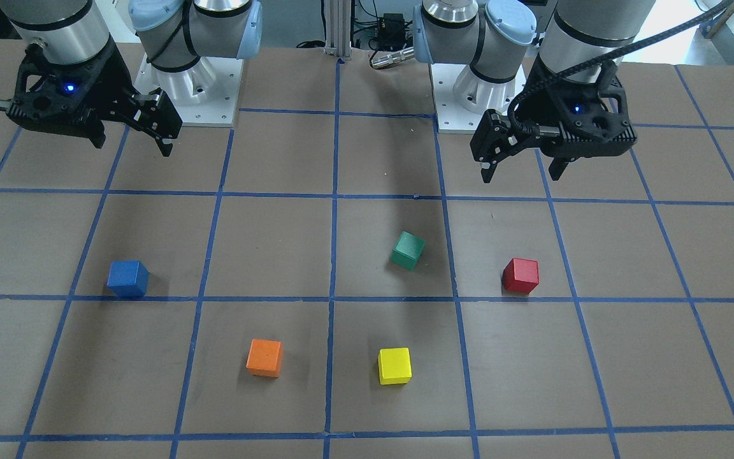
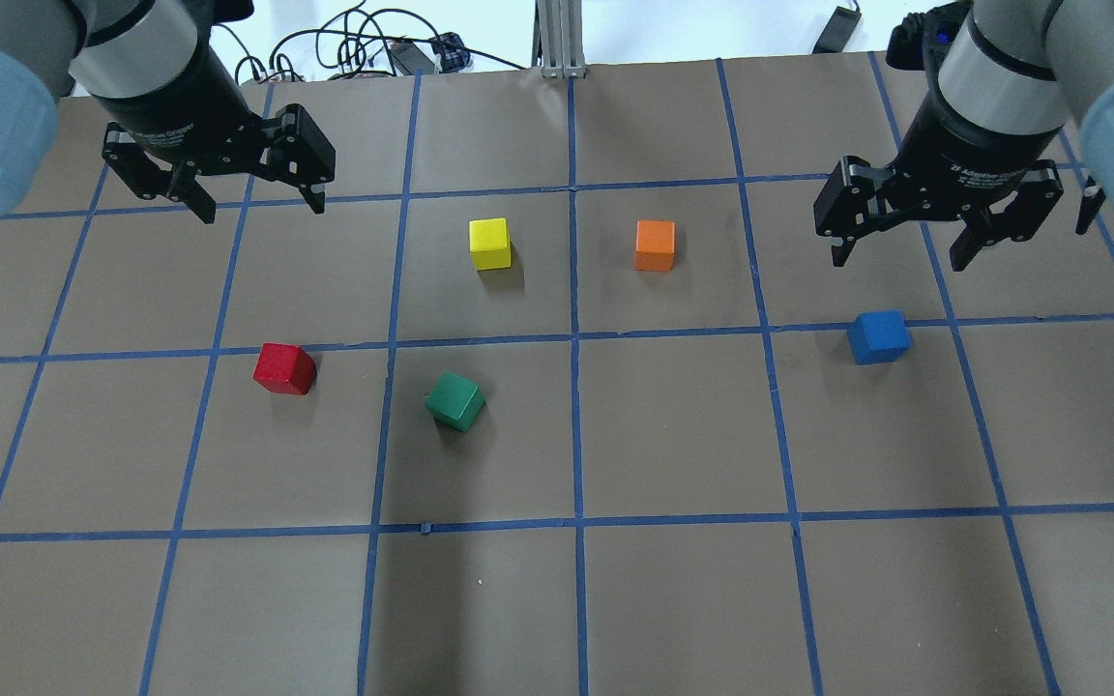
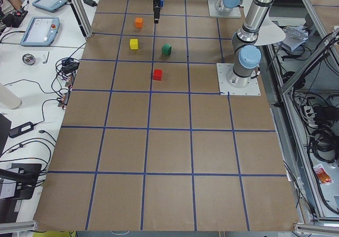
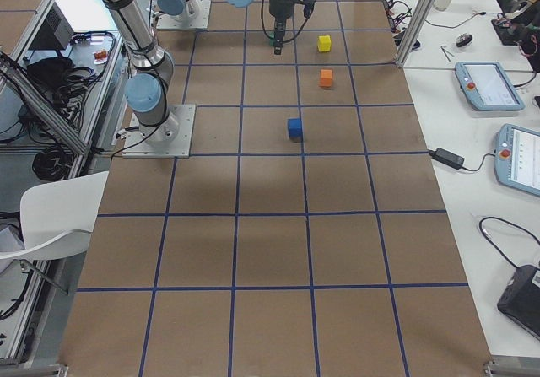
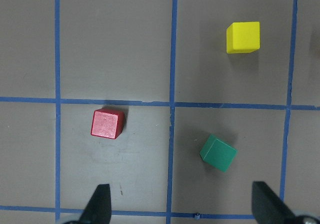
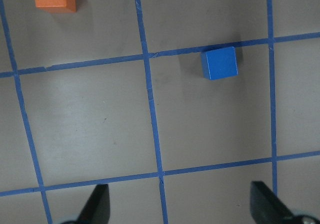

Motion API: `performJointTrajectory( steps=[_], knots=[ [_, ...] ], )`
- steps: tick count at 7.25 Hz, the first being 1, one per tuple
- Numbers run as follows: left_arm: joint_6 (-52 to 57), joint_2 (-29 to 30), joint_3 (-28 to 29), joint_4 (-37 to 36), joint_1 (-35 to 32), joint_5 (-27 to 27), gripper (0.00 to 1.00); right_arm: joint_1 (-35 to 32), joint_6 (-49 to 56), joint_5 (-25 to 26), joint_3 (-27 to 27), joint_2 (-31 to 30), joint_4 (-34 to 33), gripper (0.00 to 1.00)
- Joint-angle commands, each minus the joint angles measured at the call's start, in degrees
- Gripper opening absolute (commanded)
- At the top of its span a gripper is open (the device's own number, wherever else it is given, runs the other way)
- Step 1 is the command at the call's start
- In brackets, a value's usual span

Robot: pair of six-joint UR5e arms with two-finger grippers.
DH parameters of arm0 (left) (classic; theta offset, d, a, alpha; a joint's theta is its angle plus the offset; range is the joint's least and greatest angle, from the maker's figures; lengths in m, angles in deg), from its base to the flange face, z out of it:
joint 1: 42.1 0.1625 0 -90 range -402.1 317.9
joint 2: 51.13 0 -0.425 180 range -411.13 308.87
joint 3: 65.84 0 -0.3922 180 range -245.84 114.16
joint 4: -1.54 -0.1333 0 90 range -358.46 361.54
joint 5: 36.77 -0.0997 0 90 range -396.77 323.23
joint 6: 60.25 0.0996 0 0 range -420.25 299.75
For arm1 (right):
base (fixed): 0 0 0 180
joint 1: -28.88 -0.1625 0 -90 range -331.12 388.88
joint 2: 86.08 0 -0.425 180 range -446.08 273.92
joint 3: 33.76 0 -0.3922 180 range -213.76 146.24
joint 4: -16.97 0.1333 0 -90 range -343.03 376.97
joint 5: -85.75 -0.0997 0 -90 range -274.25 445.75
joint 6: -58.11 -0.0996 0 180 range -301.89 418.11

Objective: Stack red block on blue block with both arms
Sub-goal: 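Move the left gripper down toward the red cube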

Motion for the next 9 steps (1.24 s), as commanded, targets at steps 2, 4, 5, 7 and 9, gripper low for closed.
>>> performJointTrajectory(
  steps=[2, 4, 5, 7, 9],
  knots=[
    [0.0, -0.2, -0.7, 1.0, -0.2, 0.2, 1.00, 0.0, 0.1, 0.2, -0.1, 0.1, 0.0, 1.00],
    [7.0, -1.6, -7.0, 0.5, 0.9, -0.1, 1.00, 0.1, 1.3, 0.3, -0.1, 0.1, 0.0, 1.00],
    [10.9, 0.3, -8.2, -2.4, 2.9, -1.7, 1.00, 0.1, 1.4, 0.6, -0.1, 0.0, 0.0, 1.00],
    [16.1, 8.2, -10.5, -9.3, 4.7, -1.8, 1.00, 0.1, 1.3, 0.1, -0.1, -0.1, -0.1, 1.00],
    [19.5, 14.6, -13.3, -18.4, 7.3, -1.8, 1.00, 0.1, 1.4, 0.6, -0.6, -0.4, 0.3, 1.00]
  ],
)
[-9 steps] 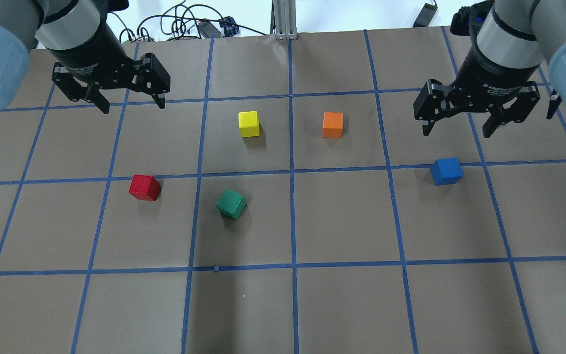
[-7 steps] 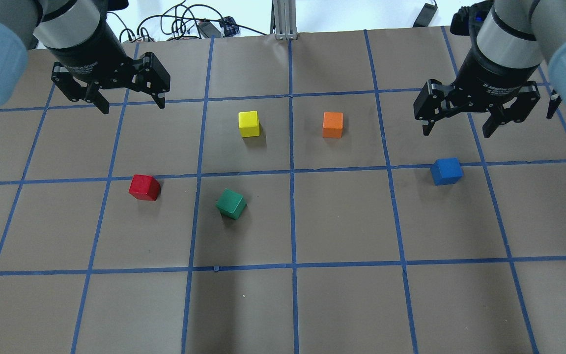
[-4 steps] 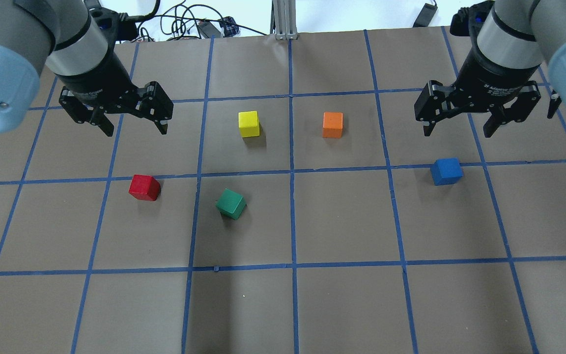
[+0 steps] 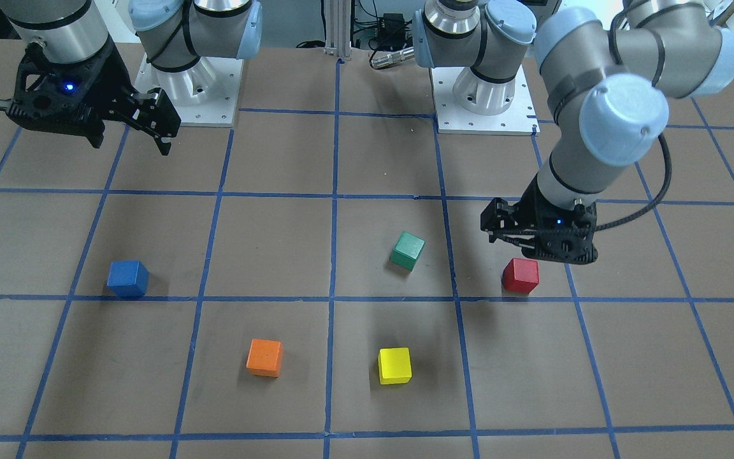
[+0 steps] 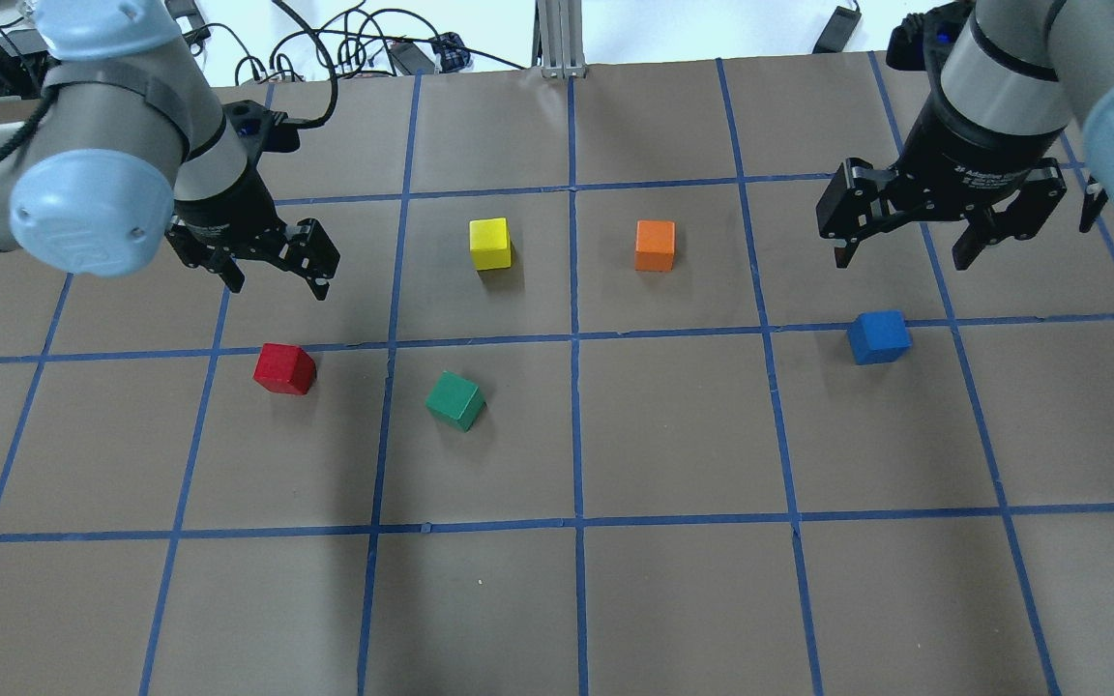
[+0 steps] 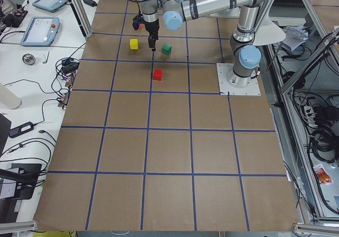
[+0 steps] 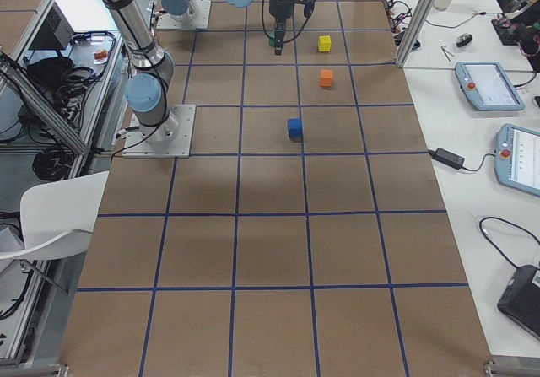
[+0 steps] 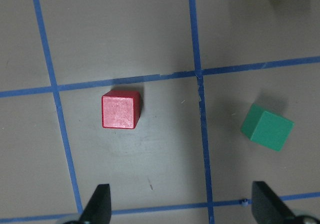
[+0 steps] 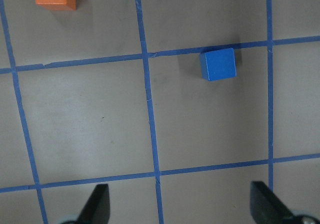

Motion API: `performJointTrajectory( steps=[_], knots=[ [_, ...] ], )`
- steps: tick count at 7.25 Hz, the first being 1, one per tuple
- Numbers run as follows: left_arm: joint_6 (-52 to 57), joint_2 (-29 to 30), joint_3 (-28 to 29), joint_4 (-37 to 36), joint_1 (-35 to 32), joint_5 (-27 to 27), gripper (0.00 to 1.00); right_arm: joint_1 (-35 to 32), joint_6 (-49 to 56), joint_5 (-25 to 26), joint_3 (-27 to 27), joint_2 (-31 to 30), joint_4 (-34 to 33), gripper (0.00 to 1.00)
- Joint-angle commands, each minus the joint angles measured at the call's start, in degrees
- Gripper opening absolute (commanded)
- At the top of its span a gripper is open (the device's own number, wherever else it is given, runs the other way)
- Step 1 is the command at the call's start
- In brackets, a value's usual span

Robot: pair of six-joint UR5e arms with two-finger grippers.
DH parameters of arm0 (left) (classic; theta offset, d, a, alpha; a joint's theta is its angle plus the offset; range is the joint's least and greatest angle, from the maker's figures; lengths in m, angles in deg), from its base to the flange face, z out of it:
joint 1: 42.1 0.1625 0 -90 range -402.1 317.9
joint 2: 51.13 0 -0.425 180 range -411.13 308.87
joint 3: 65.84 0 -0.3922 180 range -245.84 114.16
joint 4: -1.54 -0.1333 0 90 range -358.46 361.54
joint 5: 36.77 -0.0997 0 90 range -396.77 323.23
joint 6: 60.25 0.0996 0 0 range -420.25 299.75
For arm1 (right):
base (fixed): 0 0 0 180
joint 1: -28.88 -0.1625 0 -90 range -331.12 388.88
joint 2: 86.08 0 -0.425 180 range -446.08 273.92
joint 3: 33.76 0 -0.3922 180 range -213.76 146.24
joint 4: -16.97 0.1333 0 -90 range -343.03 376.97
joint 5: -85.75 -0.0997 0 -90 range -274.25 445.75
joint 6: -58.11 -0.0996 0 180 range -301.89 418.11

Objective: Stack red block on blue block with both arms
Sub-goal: 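Move the left gripper down toward the red cube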

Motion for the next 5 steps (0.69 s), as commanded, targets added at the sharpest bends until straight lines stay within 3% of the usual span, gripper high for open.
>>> performJointTrajectory(
  steps=[1, 4, 5],
  knots=[
    [8.3, 4.9, -2.0, -4.8, 3.8, -0.2, 1.00, 0.0, 0.0, 0.7, -0.6, -0.2, 0.1, 1.00],
    [13.9, 7.0, -6.3, -6.4, 6.7, 0.0, 1.00, 0.0, 0.0, 0.7, -0.6, -0.1, 0.0, 1.00],
    [14.3, 7.6, -10.1, -13.5, 7.3, 0.2, 1.00, 0.0, 0.0, 0.8, -0.6, -0.2, 0.0, 1.00]
  ],
)
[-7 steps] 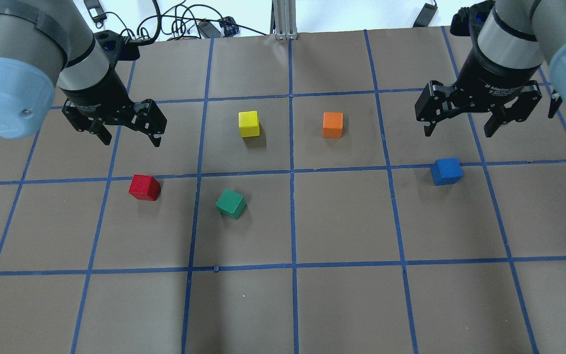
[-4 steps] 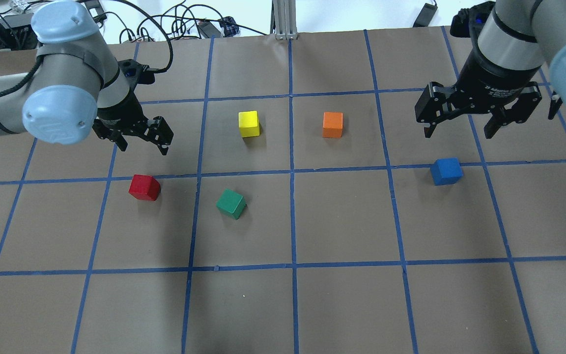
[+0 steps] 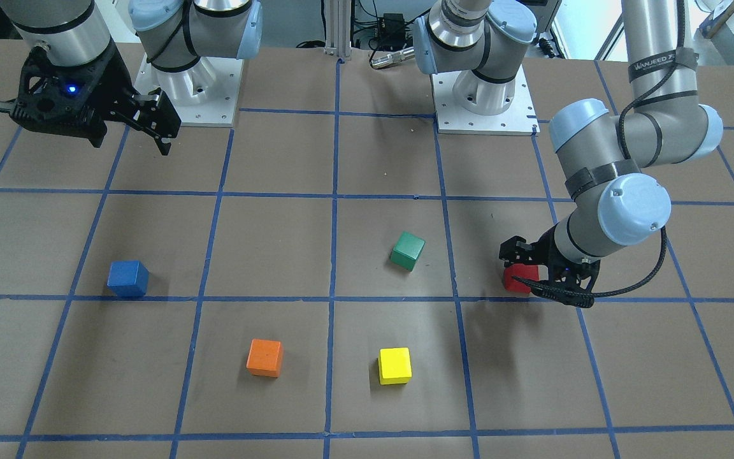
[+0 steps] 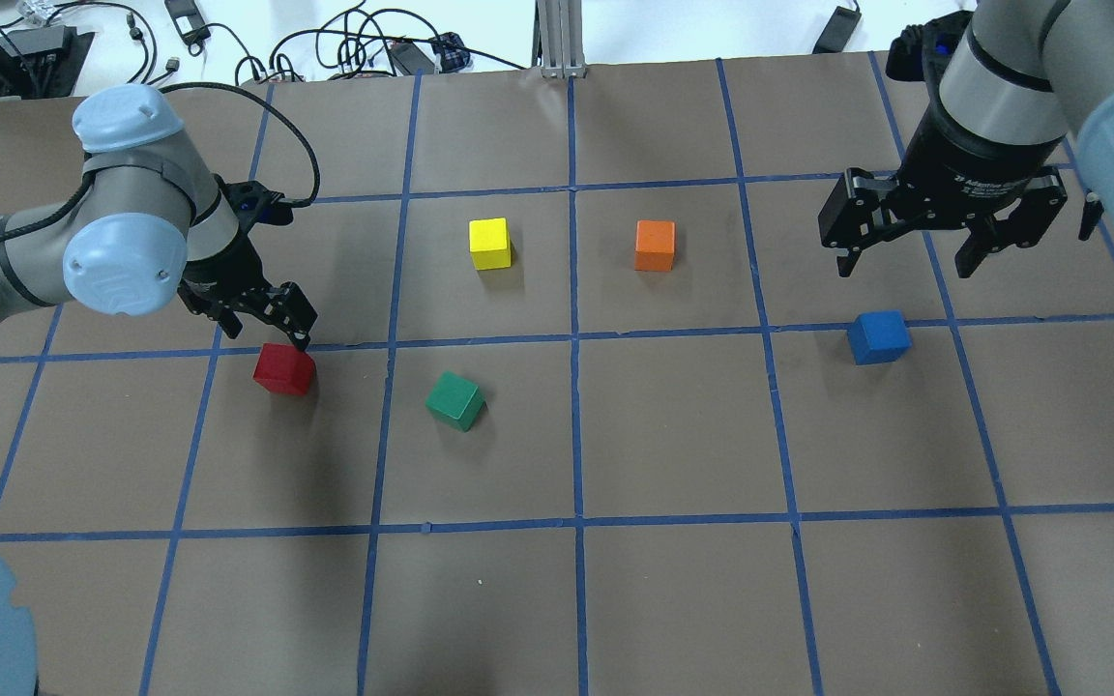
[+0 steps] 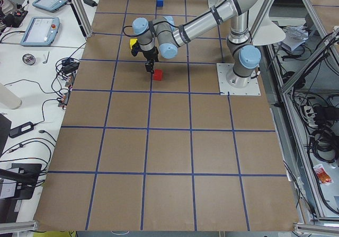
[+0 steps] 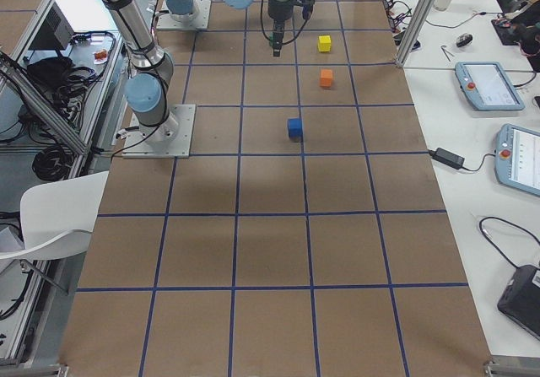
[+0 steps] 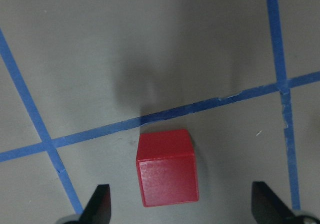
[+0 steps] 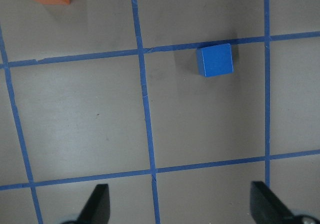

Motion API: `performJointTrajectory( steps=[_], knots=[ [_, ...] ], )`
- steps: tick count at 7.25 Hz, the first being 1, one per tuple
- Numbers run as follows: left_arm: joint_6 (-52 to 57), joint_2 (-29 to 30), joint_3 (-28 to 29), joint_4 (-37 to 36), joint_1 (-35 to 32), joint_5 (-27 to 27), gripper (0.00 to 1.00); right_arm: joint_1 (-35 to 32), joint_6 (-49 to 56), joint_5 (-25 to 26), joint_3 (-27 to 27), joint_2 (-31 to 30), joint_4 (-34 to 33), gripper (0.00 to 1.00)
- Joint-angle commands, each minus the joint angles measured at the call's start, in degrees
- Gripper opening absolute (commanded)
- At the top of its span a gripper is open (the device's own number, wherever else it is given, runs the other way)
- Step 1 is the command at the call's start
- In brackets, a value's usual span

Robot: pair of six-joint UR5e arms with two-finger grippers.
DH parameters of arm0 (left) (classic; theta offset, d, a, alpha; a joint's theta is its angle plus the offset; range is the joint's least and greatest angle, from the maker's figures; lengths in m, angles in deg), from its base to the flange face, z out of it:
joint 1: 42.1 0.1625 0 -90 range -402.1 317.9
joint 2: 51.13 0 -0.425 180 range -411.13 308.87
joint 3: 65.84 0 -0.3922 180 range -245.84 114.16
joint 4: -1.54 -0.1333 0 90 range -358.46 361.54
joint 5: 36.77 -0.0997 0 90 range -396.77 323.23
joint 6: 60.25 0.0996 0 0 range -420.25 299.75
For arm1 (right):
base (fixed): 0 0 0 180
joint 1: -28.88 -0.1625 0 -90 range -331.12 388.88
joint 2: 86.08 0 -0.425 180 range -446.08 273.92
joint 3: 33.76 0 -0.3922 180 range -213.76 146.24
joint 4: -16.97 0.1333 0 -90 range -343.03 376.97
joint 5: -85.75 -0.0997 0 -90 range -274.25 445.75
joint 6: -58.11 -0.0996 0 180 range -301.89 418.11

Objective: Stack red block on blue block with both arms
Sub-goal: 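Close the left gripper on the red cube and lift it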

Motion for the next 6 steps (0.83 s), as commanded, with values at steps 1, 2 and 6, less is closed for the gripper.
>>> performJointTrajectory(
  steps=[1, 2, 6],
  knots=[
    [1.0, 1.0, -6.1, -7.8, 0.9, 0.2, 0.96, 0.0, 0.0, 0.1, -0.1, -0.1, 0.0, 1.00],
    [2.1, 1.7, -6.4, -10.4, 0.9, -0.1, 0.78, 0.0, 0.0, 0.1, -0.1, 0.0, 0.0, 1.00],
    [-3.2, 0.7, 2.3, -4.3, -1.2, 3.5, 0.01, 0.0, 0.0, 0.1, -0.1, 0.0, 0.0, 1.00]
  ],
)
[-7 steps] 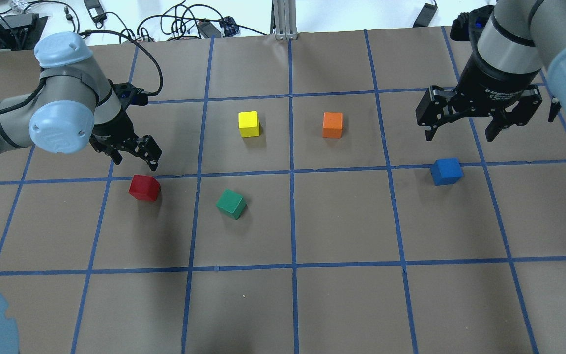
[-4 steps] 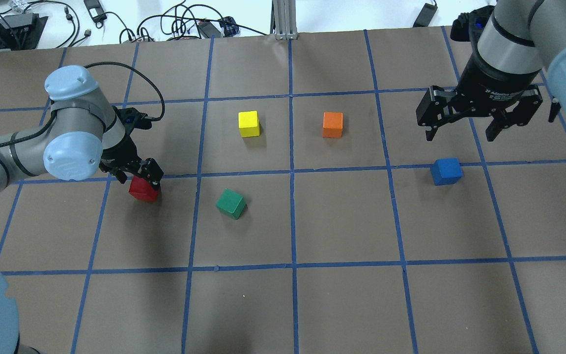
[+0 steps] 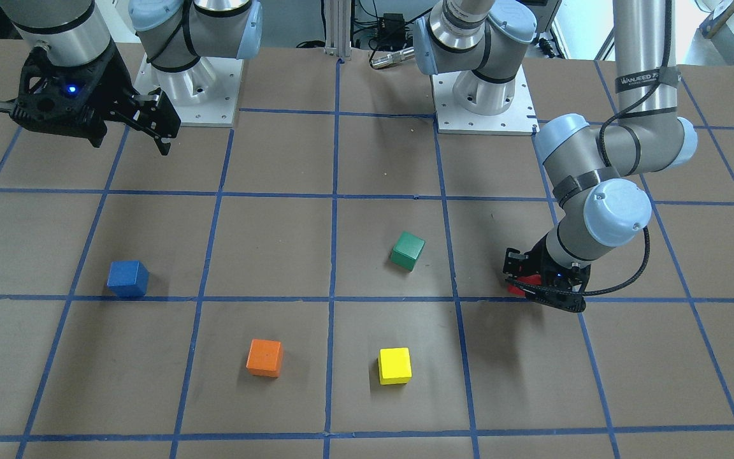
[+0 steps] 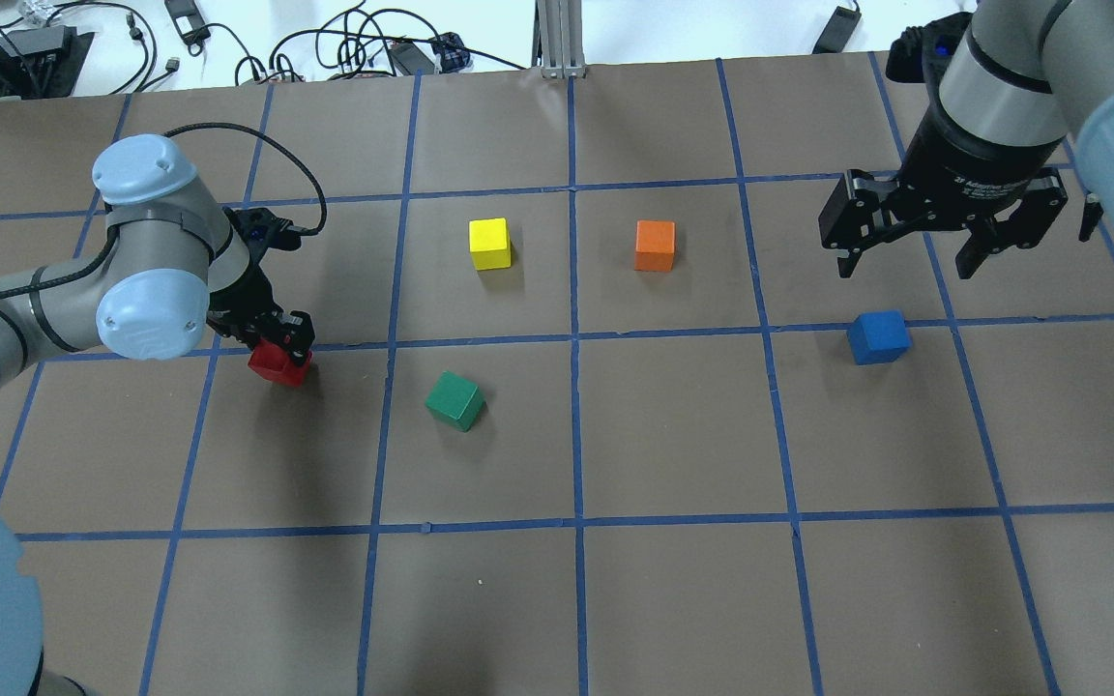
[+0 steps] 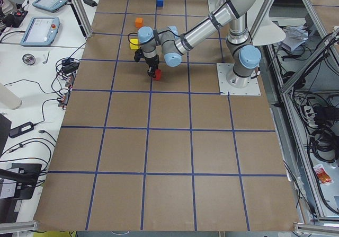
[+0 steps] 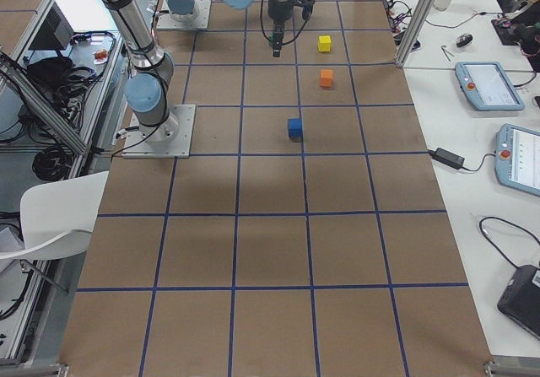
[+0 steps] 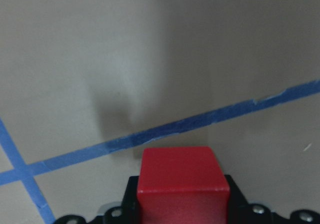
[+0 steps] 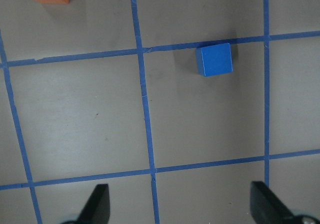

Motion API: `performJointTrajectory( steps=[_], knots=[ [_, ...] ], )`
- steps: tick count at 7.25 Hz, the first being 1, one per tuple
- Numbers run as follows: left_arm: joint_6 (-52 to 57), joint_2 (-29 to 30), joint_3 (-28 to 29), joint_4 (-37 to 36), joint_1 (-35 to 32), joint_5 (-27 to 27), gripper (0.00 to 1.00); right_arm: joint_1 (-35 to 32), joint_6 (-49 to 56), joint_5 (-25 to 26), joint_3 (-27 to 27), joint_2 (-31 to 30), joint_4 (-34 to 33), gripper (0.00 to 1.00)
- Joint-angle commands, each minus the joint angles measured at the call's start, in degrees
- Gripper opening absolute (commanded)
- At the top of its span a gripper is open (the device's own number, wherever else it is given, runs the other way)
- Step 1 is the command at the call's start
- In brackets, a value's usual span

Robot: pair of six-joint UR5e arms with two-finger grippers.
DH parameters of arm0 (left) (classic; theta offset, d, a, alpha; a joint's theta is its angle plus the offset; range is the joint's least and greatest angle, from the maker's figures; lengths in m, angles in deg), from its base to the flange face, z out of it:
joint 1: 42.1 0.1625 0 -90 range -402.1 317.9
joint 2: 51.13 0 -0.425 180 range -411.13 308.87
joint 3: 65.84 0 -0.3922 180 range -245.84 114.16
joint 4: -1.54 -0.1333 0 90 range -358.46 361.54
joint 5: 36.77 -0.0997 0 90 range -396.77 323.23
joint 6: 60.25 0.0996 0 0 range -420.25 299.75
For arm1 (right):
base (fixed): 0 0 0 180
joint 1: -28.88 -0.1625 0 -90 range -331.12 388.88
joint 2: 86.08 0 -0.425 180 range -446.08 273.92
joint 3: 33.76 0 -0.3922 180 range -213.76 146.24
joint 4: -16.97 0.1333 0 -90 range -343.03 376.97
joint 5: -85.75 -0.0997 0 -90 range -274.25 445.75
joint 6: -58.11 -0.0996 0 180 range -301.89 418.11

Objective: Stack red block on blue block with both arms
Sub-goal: 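Carry the red cube with the left gripper toward the table center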

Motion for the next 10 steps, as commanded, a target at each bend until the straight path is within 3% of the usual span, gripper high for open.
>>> performJointTrajectory(
  steps=[1, 3, 4, 6, 9, 10],
  knots=[
    [-10.6, -0.2, 10.0, 9.1, -5.8, 3.5, 0.02, 0.0, 0.0, 0.0, 0.0, 0.0, 0.0, 1.00],
    [-27.2, 2.6, 21.0, 15.7, -15.9, 5.0, 0.02, 0.0, 0.0, 0.0, 0.0, -0.1, 0.1, 1.00],
    [-31.4, 4.4, 23.0, 15.9, -20.0, 7.6, 0.02, 0.0, 0.0, 0.0, 0.0, 0.0, 0.0, 1.00],
    [-40.0, 8.6, 23.3, 8.3, -28.3, 7.7, 0.03, 0.0, 0.0, -0.1, 0.0, 0.0, 0.0, 1.00],
    [-43.7, 12.9, 23.1, 7.0, -30.9, 7.4, 0.04, 0.0, 0.0, 0.2, 0.0, 0.0, 0.1, 1.00],
    [-44.0, 14.0, 22.6, 6.9, -31.1, 7.5, 0.10, 0.0, 0.0, 0.2, 0.0, 0.0, 0.1, 1.00]
  ],
)
